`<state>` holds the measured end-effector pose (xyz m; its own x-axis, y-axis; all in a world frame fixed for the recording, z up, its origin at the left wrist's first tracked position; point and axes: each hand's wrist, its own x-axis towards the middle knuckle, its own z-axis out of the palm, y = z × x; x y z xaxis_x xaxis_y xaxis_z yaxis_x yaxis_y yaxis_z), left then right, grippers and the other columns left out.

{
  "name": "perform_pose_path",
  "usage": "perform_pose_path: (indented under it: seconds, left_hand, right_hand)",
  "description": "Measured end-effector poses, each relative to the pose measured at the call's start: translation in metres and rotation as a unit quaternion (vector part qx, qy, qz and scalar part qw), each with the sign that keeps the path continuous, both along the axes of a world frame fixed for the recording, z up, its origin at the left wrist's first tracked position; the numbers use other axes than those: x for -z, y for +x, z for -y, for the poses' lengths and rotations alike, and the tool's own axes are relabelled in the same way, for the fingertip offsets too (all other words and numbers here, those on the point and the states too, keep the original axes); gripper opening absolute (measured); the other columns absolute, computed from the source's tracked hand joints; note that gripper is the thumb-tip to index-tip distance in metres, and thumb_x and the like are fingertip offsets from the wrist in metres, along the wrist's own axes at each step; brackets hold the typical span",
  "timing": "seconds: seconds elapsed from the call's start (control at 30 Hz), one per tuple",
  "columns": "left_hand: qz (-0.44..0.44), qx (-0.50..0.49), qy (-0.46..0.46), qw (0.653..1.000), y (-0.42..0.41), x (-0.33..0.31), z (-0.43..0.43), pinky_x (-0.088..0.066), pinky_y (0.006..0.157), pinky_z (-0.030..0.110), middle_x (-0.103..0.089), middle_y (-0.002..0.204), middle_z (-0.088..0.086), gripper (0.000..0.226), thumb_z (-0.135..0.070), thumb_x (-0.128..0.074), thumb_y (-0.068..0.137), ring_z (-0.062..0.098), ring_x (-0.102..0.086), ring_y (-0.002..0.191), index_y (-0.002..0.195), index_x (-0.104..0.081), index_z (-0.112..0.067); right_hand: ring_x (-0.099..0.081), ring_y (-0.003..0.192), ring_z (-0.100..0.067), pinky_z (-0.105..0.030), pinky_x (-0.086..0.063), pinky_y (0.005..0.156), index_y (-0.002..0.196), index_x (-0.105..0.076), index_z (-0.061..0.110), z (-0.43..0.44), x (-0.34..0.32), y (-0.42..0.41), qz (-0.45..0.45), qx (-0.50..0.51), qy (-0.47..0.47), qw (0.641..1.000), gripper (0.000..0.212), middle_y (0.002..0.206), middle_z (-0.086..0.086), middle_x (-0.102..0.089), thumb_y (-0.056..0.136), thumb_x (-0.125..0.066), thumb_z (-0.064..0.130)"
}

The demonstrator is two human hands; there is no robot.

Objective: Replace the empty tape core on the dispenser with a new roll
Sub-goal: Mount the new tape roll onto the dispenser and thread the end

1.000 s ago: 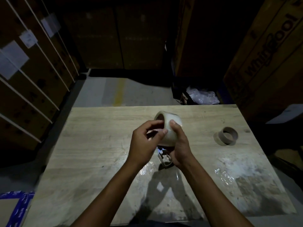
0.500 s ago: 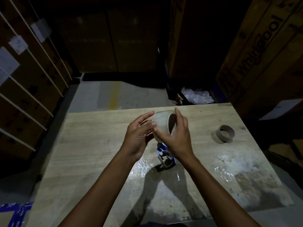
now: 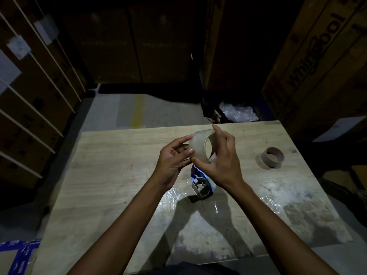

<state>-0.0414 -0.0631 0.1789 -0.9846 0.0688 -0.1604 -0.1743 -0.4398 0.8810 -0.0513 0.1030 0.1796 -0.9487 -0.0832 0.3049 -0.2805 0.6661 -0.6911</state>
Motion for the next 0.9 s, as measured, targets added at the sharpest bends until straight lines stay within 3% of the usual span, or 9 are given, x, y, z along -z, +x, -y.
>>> perform_pose_path:
  seconds: [0.1, 0.2, 0.33, 0.43, 0.5, 0.57, 0.63, 0.8, 0.9]
  left_hand:
    - [0.012, 0.002, -0.017, 1.000, -0.006, 0.007, -0.009, -0.058, 0.085, 0.036, -0.071, 0.101, 0.011, 0.033, -0.007, -0.066, 0.091, 0.020, -0.069, 0.091, 0.121, -0.068, -0.018]
    - [0.061, -0.025, -0.048, 0.997, -0.010, 0.029, -0.016, -0.059, 0.083, 0.038, -0.074, 0.101, 0.018, 0.029, -0.010, -0.063, 0.095, 0.026, -0.073, 0.087, 0.123, -0.064, -0.009]
    - [0.182, -0.075, -0.132, 0.971, -0.005, 0.079, -0.025, -0.056, 0.073, 0.036, -0.072, 0.086, 0.020, 0.015, 0.001, -0.063, 0.089, 0.031, -0.069, 0.079, 0.103, -0.068, -0.003]
    - [0.273, -0.095, -0.184, 0.940, -0.001, 0.123, -0.035, -0.055, 0.067, 0.038, -0.072, 0.085, 0.019, 0.012, -0.006, -0.063, 0.078, 0.029, -0.066, 0.071, 0.081, -0.072, -0.012]
    - [0.298, -0.107, -0.225, 0.922, -0.003, 0.157, -0.043, -0.062, 0.073, 0.043, -0.075, 0.090, 0.015, 0.012, -0.018, -0.063, 0.070, 0.032, -0.070, 0.076, 0.078, -0.073, -0.016]
    - [0.308, -0.116, -0.250, 0.911, -0.001, 0.159, -0.054, -0.062, 0.074, 0.045, -0.074, 0.094, 0.013, 0.017, -0.022, -0.069, 0.071, 0.031, -0.070, 0.078, 0.085, -0.072, -0.015]
    - [0.306, -0.120, -0.266, 0.906, 0.000, 0.154, -0.065, -0.054, 0.065, 0.036, -0.072, 0.100, 0.011, 0.024, -0.022, -0.074, 0.077, 0.024, -0.066, 0.075, 0.098, -0.068, -0.010]
    - [0.299, -0.099, -0.303, 0.899, -0.005, 0.162, -0.081, -0.047, 0.074, 0.031, -0.059, 0.115, 0.003, 0.049, -0.009, -0.078, 0.081, 0.023, -0.057, 0.100, 0.125, -0.057, -0.008]
    - [0.292, -0.103, -0.343, 0.887, -0.005, 0.169, -0.086, -0.048, 0.076, 0.031, -0.066, 0.119, 0.008, 0.052, 0.002, -0.077, 0.077, 0.025, -0.062, 0.100, 0.125, -0.057, -0.006]
  right_hand:
    - [-0.046, 0.120, -0.013, -0.029, -0.043, 0.092, 0.153, -0.025, 0.031, -0.008, 0.013, 0.000, 0.097, 0.031, -0.075, 0.992, 0.105, 0.138, -0.004, -0.042, 0.067, -0.081, 0.055]
    - [-0.048, 0.130, -0.017, -0.041, -0.048, 0.103, 0.151, -0.032, 0.028, -0.019, 0.035, 0.000, 0.171, 0.058, -0.204, 0.962, 0.103, 0.148, -0.003, -0.046, 0.063, -0.075, 0.063]
    - [-0.064, 0.100, -0.022, -0.038, -0.059, 0.076, 0.130, -0.054, 0.023, -0.035, 0.066, 0.000, 0.268, 0.112, -0.429, 0.855, 0.080, 0.121, -0.008, -0.063, 0.060, -0.073, 0.056]
    - [-0.062, 0.096, -0.027, -0.041, -0.057, 0.074, 0.116, -0.059, 0.028, -0.037, 0.090, 0.003, 0.324, 0.178, -0.508, 0.778, 0.069, 0.112, -0.010, -0.063, 0.055, -0.073, 0.057]
    - [-0.063, 0.094, -0.028, -0.042, -0.056, 0.074, 0.110, -0.061, 0.028, -0.036, 0.106, 0.005, 0.341, 0.203, -0.529, 0.750, 0.063, 0.109, -0.011, -0.064, 0.056, -0.074, 0.057]
    - [-0.064, 0.091, -0.029, -0.041, -0.056, 0.072, 0.105, -0.063, 0.028, -0.033, 0.117, 0.008, 0.348, 0.213, -0.530, 0.743, 0.046, 0.108, -0.012, -0.065, 0.067, -0.074, 0.052]
    - [-0.065, 0.088, -0.030, -0.042, -0.056, 0.071, 0.104, -0.063, 0.027, -0.033, 0.126, 0.010, 0.353, 0.210, -0.537, 0.737, 0.037, 0.106, -0.014, -0.065, 0.075, -0.072, 0.046]
    - [-0.068, 0.088, -0.034, -0.050, -0.056, 0.076, 0.111, -0.061, 0.022, -0.036, 0.134, 0.012, 0.381, 0.179, -0.514, 0.747, 0.048, 0.107, -0.016, -0.067, 0.071, -0.072, 0.047]
    - [-0.070, 0.087, -0.030, -0.041, -0.059, 0.067, 0.115, -0.060, 0.022, -0.039, 0.136, 0.013, 0.388, 0.158, -0.494, 0.761, 0.046, 0.110, -0.016, -0.068, 0.075, -0.068, 0.044]
